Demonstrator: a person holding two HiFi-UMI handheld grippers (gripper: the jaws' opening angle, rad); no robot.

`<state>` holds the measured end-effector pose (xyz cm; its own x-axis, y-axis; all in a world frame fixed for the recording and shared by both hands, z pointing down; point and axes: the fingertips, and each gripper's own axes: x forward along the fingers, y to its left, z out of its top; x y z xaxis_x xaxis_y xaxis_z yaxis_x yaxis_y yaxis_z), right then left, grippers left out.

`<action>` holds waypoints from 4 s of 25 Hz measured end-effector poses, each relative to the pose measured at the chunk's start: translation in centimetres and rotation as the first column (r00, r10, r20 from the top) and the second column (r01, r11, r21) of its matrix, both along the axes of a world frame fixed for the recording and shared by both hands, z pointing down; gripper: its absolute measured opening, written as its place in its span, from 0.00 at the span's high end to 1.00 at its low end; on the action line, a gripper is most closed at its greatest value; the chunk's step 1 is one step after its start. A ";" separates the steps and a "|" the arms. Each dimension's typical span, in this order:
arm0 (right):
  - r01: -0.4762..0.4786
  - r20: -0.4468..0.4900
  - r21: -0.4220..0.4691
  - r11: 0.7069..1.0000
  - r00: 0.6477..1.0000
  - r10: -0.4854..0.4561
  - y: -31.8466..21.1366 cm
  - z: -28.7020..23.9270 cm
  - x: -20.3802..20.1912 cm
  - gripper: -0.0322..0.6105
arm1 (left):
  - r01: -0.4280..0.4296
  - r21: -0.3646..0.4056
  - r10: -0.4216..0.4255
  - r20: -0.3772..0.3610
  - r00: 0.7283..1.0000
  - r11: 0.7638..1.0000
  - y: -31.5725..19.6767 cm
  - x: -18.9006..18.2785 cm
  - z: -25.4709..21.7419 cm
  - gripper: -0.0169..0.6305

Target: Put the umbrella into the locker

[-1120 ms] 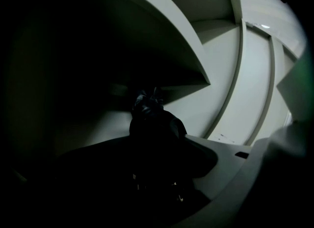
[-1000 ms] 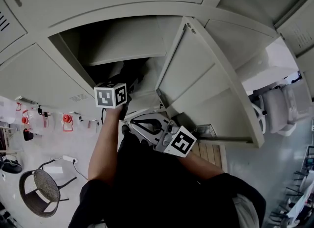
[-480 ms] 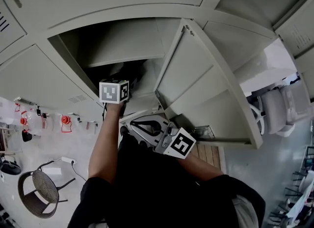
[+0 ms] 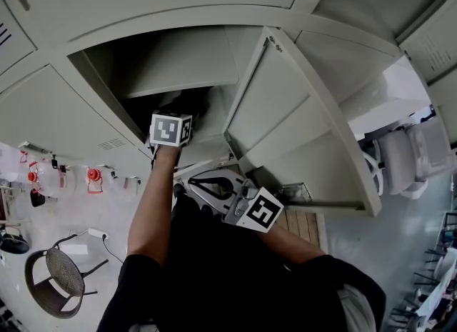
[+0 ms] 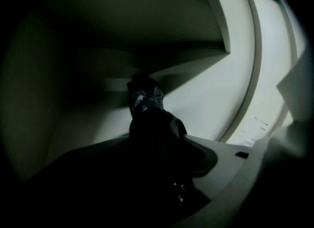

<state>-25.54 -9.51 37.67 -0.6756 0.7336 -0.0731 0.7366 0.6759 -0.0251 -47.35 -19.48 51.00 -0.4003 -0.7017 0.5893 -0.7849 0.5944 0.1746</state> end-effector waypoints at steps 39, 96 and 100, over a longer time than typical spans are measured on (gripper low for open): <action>0.013 -0.029 -0.014 1.000 0.999 -0.013 0.2 0.9 0.7 0.93 | -0.078 0.057 0.062 0.238 0.969 0.995 0.7 1.2 -3.9 0.50; 0.063 -0.004 -0.035 0.997 0.998 -0.063 5.4 0.7 3.8 0.93 | -0.182 0.516 0.014 0.312 0.950 0.837 18.5 22.0 -14.0 0.94; 0.036 -0.009 -0.020 0.999 0.999 -0.036 6.0 0.1 4.5 0.93 | -0.188 0.521 0.042 0.280 0.959 0.833 19.3 23.0 -13.1 0.94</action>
